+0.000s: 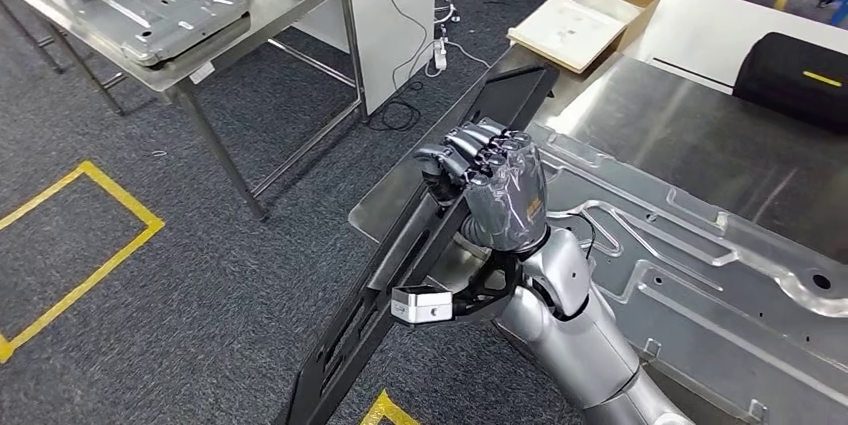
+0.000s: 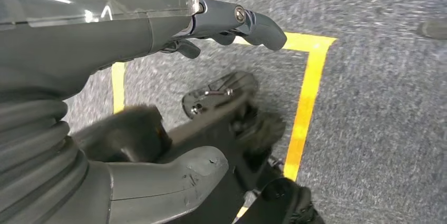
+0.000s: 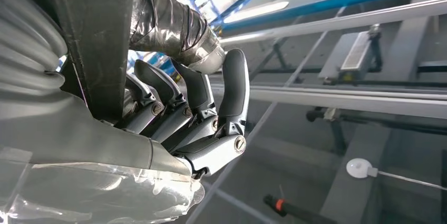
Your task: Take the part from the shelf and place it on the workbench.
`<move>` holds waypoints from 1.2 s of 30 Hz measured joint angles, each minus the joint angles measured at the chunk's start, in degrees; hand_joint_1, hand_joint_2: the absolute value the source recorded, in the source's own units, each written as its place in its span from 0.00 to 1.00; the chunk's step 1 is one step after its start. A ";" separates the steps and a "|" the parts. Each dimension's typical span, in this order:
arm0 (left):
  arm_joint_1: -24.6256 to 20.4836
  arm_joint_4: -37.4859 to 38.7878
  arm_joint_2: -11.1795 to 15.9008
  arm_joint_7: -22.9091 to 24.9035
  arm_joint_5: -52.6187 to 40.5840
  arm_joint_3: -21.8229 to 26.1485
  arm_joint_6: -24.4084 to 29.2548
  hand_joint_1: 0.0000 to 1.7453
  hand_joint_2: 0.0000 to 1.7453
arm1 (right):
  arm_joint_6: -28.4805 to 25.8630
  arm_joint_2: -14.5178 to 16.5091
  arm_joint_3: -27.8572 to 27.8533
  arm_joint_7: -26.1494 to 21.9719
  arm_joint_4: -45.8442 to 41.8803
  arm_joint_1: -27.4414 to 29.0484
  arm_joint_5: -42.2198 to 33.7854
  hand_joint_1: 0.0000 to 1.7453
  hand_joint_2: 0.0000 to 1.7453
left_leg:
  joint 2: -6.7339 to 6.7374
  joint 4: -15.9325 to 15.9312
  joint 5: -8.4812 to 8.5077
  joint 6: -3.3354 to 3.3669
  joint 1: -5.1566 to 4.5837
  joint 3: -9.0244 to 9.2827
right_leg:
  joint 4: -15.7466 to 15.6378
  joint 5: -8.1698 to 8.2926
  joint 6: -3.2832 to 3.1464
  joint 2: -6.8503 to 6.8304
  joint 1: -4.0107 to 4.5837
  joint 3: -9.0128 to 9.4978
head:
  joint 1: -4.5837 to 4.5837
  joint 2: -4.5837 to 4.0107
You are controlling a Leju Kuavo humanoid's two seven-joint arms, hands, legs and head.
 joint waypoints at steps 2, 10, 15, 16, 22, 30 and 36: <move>-0.10 0.00 -0.08 -0.05 0.02 0.01 0.12 0.00 1.00 | 0.00 -0.05 0.03 0.17 0.01 -0.20 0.04 1.00 1.00 | -0.81 -1.57 0.09 0.27 -0.08 0.66 | 0.04 0.24 0.80 1.34 -0.24 -0.54 | -0.01 0.00; -0.11 0.00 -0.79 -0.10 0.17 0.02 0.80 0.00 1.00 | -0.02 -0.64 0.07 1.27 0.02 -0.95 0.14 1.00 1.00 | 5.50 -2.99 0.68 1.80 0.12 1.32 | 14.64 -6.55 3.25 -5.65 -0.42 -8.00 | 0.51 0.00; -0.24 0.00 -1.04 -0.08 0.07 0.02 0.83 0.00 1.00 | -0.02 -1.00 0.07 1.31 0.01 -1.08 0.19 1.00 1.00 | 8.82 -2.30 -0.42 0.85 -0.19 1.84 | 1.46 -0.12 2.76 -9.23 -0.25 -0.96 | 0.52 0.00; -0.28 0.00 -1.06 -0.08 0.08 0.02 0.83 0.00 1.00 | -0.02 -1.03 0.07 1.32 0.00 -1.11 0.21 1.00 1.00 | 9.28 -2.22 -0.61 0.53 -0.38 1.96 | 0.20 0.02 2.36 -9.64 -0.02 -0.38 | 0.51 0.00; -0.50 0.00 -1.13 -0.07 0.09 0.02 0.83 0.00 1.00 | -0.01 -1.25 0.05 1.48 -0.07 -1.30 0.36 1.00 1.00 | 6.61 3.19 -4.80 -1.10 -0.04 0.46 | -0.60 0.39 0.13 -6.24 -0.42 -0.13 | 0.45 0.00; -0.15 0.00 -1.08 -0.04 0.05 0.02 0.96 0.00 1.00 | 0.00 -1.28 0.05 1.57 0.02 -1.26 0.49 1.00 1.00 | 1.23 1.83 -1.08 -0.44 0.20 -0.02 | 0.35 0.33 0.13 -0.13 -0.05 -0.50 | 0.45 0.00; -0.18 0.00 -1.06 -0.01 -0.02 0.02 1.13 0.00 1.00 | -0.01 -1.31 0.01 1.69 0.02 -1.31 0.68 1.00 1.00 | -0.20 -1.02 -0.83 -0.25 0.25 1.18 | 0.71 0.42 0.74 1.07 -0.14 -1.07 | 0.46 0.00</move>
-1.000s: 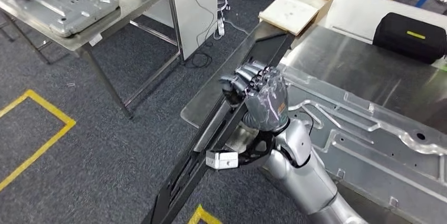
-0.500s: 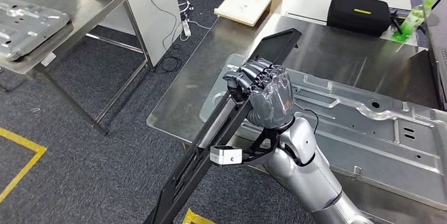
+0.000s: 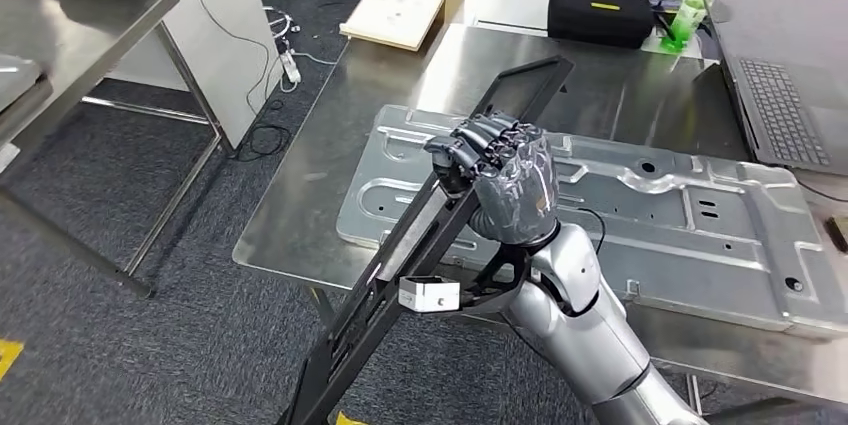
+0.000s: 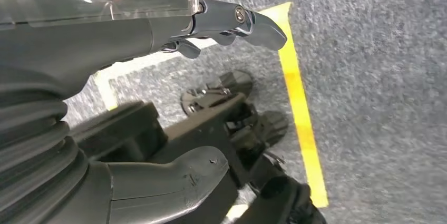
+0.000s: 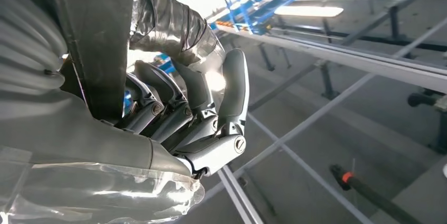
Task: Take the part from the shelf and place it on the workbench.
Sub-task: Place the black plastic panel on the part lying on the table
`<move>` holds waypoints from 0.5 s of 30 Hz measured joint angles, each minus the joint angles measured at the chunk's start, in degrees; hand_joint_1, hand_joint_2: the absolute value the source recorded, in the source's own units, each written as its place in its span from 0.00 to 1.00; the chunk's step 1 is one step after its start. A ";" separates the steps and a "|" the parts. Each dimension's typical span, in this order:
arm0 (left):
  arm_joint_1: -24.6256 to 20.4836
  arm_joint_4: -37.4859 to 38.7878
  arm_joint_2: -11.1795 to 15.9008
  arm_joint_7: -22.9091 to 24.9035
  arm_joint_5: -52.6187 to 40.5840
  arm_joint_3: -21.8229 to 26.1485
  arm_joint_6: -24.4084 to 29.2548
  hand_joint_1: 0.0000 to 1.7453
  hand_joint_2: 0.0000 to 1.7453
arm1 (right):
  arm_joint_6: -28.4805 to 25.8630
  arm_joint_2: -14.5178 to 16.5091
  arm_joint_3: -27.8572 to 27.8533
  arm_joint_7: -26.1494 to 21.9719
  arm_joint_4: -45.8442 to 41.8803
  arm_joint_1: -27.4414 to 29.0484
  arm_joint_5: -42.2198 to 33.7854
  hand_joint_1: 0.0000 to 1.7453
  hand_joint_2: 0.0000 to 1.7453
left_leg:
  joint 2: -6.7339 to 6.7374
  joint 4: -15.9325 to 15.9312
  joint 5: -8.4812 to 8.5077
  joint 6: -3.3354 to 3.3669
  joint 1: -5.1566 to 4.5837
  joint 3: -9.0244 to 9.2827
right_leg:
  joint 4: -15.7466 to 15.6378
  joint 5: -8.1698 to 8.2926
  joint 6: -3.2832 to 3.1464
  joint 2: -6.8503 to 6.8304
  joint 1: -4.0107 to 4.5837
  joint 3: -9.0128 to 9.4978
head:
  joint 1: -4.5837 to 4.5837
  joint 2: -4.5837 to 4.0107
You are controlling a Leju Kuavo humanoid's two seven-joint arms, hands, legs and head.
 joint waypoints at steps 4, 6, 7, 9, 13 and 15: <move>-0.13 0.00 -0.22 0.23 0.09 -0.02 0.11 0.00 1.00 | -0.02 -0.41 -4.53 -1.34 0.64 0.59 -1.49 1.00 1.00 | 4.12 -1.62 1.05 1.96 0.04 0.51 | 6.67 -3.61 2.13 -4.88 -0.11 -3.80 | 0.34 0.00; 0.06 0.00 -0.19 0.25 0.13 -0.01 0.12 0.00 1.00 | -0.02 -0.59 -6.87 -2.10 1.80 0.79 -2.02 1.00 1.00 | 5.78 -1.62 1.00 2.14 -0.13 0.48 | 13.12 -6.19 2.61 -6.55 -0.36 -6.94 | 0.44 0.00; 0.10 0.00 -0.16 0.25 0.14 -0.01 0.13 0.00 1.00 | -0.02 -0.79 -8.16 -2.42 2.62 0.90 -2.30 1.00 1.00 | 6.60 -1.59 0.93 2.13 -0.15 0.48 | 14.02 -6.02 2.77 -6.80 -0.47 -7.37 | 0.45 0.00; 0.01 0.00 -0.16 0.25 0.10 -0.01 0.09 0.00 1.00 | -0.02 -1.30 -11.02 -2.93 4.42 0.85 -3.27 1.00 1.00 | 8.00 -1.47 0.68 1.96 -0.16 0.59 | 9.66 -3.07 2.82 -7.73 -0.61 -4.99 | 0.46 0.00; -0.10 0.00 -0.16 0.22 0.01 -0.02 0.02 0.00 1.00 | -0.02 -2.11 -15.77 -3.93 7.65 -0.41 -6.03 1.00 1.00 | 10.35 -1.24 -0.10 0.90 -0.80 1.09 | -0.72 0.08 1.45 -11.25 0.31 0.19 | 0.42 0.00; -0.18 0.00 -0.15 0.21 -0.01 -0.04 0.01 0.00 1.00 | -0.02 -2.46 -17.00 -4.08 8.87 -0.62 -6.67 1.00 1.00 | 11.63 -1.41 -0.38 0.25 -0.96 1.51 | -0.77 0.17 0.73 -9.72 0.41 0.03 | 0.41 0.00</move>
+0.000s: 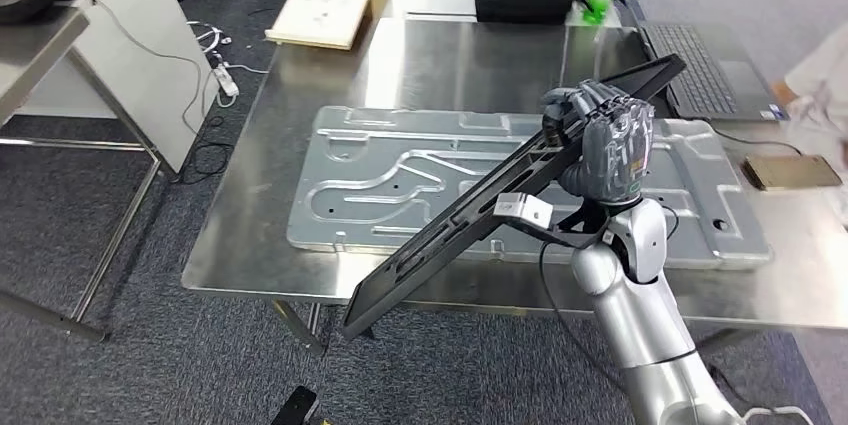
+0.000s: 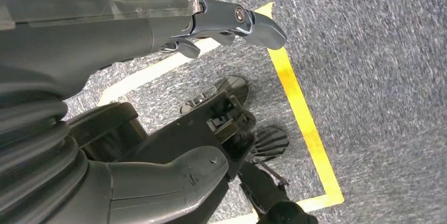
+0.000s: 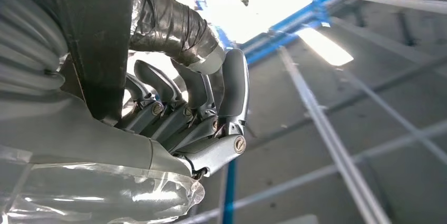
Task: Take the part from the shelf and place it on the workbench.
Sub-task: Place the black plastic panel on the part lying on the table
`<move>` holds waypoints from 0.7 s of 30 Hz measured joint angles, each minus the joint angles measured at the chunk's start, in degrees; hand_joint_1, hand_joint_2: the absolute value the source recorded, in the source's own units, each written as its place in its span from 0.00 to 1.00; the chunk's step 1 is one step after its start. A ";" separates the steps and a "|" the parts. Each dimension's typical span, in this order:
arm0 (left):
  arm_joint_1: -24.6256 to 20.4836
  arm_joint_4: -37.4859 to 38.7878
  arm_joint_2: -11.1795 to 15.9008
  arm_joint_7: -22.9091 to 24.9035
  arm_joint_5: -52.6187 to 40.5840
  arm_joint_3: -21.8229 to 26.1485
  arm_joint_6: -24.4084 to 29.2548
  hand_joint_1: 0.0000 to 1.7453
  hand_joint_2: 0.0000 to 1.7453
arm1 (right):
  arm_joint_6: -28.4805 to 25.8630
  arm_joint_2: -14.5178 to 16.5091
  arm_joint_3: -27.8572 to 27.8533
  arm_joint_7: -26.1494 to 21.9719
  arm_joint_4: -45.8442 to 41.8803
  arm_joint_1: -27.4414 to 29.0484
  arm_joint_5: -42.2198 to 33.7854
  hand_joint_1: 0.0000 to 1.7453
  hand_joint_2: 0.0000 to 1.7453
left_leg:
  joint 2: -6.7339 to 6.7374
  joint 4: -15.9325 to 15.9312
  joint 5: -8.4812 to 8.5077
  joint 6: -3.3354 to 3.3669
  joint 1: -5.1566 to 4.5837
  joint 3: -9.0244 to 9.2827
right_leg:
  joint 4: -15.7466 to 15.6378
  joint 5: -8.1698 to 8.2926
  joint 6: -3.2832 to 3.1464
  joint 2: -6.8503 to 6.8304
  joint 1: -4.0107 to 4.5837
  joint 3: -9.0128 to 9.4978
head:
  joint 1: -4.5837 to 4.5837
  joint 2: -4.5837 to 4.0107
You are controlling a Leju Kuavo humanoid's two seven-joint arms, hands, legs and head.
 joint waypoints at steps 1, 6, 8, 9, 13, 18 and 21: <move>-0.10 0.00 0.01 -0.01 -0.01 -0.03 -0.02 0.00 1.00 | -0.01 -0.14 -0.54 0.00 0.55 -0.01 -0.15 1.00 1.00 | -0.25 0.25 -0.44 -0.35 0.08 0.12 | -0.16 0.08 -0.31 0.73 -0.13 0.06 | 0.00 0.00; 0.02 0.00 0.09 -0.01 -0.09 -0.18 -0.11 0.00 1.00 | 0.00 -0.34 -2.25 0.07 2.66 -0.35 -0.27 1.00 1.00 | -6.75 14.29 -7.53 -0.95 0.55 -6.27 | -0.46 0.26 -1.57 4.15 -0.47 0.28 | -0.03 0.00; 0.26 0.00 0.13 0.00 -0.15 -0.20 -0.13 0.00 1.00 | 0.00 -0.36 -2.95 -0.02 3.42 -0.25 -0.26 1.00 1.00 | -7.24 16.17 -6.51 -0.83 0.52 -7.80 | -0.28 0.21 -1.61 5.84 -0.37 0.30 | -0.03 0.00; 0.26 0.00 0.15 0.00 -0.19 -0.22 -0.13 0.00 1.00 | 0.01 -0.37 -3.39 -0.08 3.73 -0.23 -0.26 1.00 1.00 | -7.36 13.86 -4.43 -0.65 0.51 -7.12 | -0.15 0.16 -1.63 6.51 -0.34 0.34 | -0.03 0.00; -0.20 0.00 0.28 0.01 -0.38 -0.34 0.00 0.00 1.00 | 0.02 -0.42 -5.22 -0.14 5.13 -0.43 -0.91 1.00 1.00 | -8.73 1.83 1.34 0.33 0.31 -2.66 | 0.40 -0.05 -1.03 8.29 -0.28 0.05 | -0.02 0.00; -0.50 0.00 0.18 0.04 -0.30 -0.46 -0.08 0.00 1.00 | 0.00 -0.97 -6.36 0.60 7.07 -0.99 -3.91 1.00 1.00 | -8.25 -0.25 2.20 1.72 0.68 -1.95 | 2.34 -1.42 0.53 6.50 -0.28 -1.18 | 0.14 0.00; -0.40 0.00 0.17 0.01 -0.17 -0.49 -0.28 0.00 1.00 | 0.02 -1.22 -6.60 0.91 8.44 -1.61 -6.14 1.00 1.00 | -7.64 -0.50 2.35 2.00 0.70 -1.83 | 12.04 -6.08 1.19 3.50 -0.62 -5.75 | 0.28 0.00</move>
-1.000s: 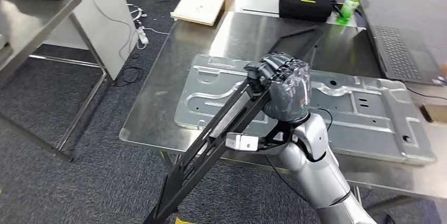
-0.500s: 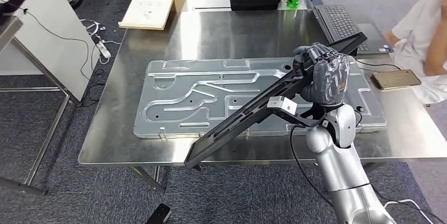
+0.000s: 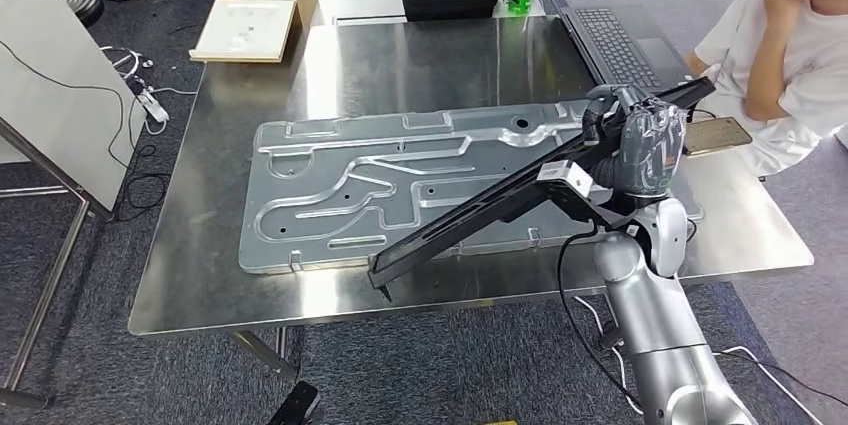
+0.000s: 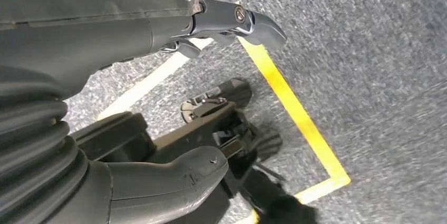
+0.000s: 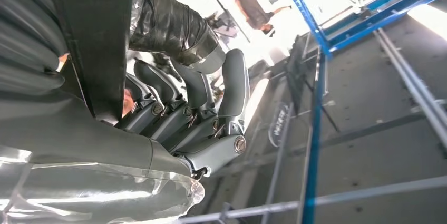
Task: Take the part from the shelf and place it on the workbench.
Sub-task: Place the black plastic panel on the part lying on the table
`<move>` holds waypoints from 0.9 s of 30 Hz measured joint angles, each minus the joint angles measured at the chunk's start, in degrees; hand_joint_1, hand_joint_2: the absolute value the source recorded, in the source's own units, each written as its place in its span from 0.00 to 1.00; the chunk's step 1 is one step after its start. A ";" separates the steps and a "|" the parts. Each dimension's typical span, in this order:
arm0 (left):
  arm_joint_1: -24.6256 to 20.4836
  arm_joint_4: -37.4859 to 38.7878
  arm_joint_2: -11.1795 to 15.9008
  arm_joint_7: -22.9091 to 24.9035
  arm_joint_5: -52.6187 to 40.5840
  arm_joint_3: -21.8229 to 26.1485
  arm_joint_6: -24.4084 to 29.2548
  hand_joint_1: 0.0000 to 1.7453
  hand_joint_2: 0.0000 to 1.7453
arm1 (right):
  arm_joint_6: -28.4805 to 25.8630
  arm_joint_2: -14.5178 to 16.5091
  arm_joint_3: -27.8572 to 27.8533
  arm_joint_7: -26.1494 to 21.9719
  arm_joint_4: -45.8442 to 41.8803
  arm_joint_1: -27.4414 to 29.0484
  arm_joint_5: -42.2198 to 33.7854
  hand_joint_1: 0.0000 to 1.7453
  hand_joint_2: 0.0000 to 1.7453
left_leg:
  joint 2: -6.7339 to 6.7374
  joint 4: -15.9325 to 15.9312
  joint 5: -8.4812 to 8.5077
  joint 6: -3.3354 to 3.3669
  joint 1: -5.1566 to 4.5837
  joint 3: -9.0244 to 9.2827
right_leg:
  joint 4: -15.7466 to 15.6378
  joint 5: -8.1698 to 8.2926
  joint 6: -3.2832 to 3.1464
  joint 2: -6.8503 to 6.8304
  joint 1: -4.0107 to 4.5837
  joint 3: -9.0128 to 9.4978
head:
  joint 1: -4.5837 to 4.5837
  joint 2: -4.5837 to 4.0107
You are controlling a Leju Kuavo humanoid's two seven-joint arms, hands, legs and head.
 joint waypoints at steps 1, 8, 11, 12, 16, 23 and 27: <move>0.12 0.00 0.02 -0.01 0.02 0.00 -0.03 0.00 1.00 | 0.07 -0.15 -0.07 0.01 0.47 -0.03 -0.86 1.00 1.00 | 0.21 0.05 -0.05 -0.03 0.00 0.00 | 2.23 -0.46 0.21 -0.30 -0.23 -1.14 | 0.01 0.00; 0.21 0.00 0.08 -0.18 0.04 -0.06 -0.03 0.00 1.00 | 1.00 -1.79 -0.44 -0.95 2.51 -0.76 -3.31 1.00 1.00 | 0.91 1.15 -1.14 -1.80 -0.24 -0.09 | -11.17 5.54 -0.06 -1.37 -0.43 5.50 | -0.04 0.00; 0.23 0.00 0.09 -0.26 0.04 -0.09 -0.03 0.00 1.00 | 0.92 -2.18 -0.44 -1.10 3.11 -0.69 -3.00 1.00 1.00 | 0.90 1.59 -1.78 -2.71 -0.10 -0.18 | -11.33 5.68 -1.38 -1.15 -0.45 5.53 | -0.06 0.00; 0.22 0.00 0.09 -0.28 0.04 -0.11 -0.03 0.00 1.00 | 0.90 -2.27 -0.44 -1.18 3.22 -0.76 -2.83 1.00 1.00 | 0.83 3.06 -2.81 -2.89 -0.02 -0.77 | -11.46 5.72 -1.85 -1.16 -0.45 5.63 | -0.06 0.00; 0.37 0.00 0.10 -0.33 0.02 -0.15 -0.03 0.00 1.00 | 0.90 -2.31 -0.44 -1.40 3.75 -0.62 -2.48 1.00 1.00 | 0.64 16.55 -8.68 -2.77 -0.09 -7.17 | -11.53 5.64 -2.79 -1.35 0.21 5.74 | -0.08 0.00; 0.16 -0.02 0.46 -0.43 0.02 -0.19 -0.03 0.00 1.00 | 0.90 -2.45 -0.44 -1.42 4.15 -0.39 -2.48 1.00 1.00 | 2.80 1.66 -1.15 0.40 -1.95 -0.57 | -11.33 5.54 -2.76 -2.48 1.18 6.00 | -0.04 0.00; 0.20 -0.02 0.48 -0.57 0.04 -0.26 -0.02 0.00 1.00 | 1.24 -2.66 -0.47 -0.92 4.31 -0.37 -3.47 1.00 1.00 | 1.94 -0.06 0.14 0.72 -1.58 -0.04 | -10.49 4.82 -1.49 -2.38 1.03 5.62 | -0.02 0.00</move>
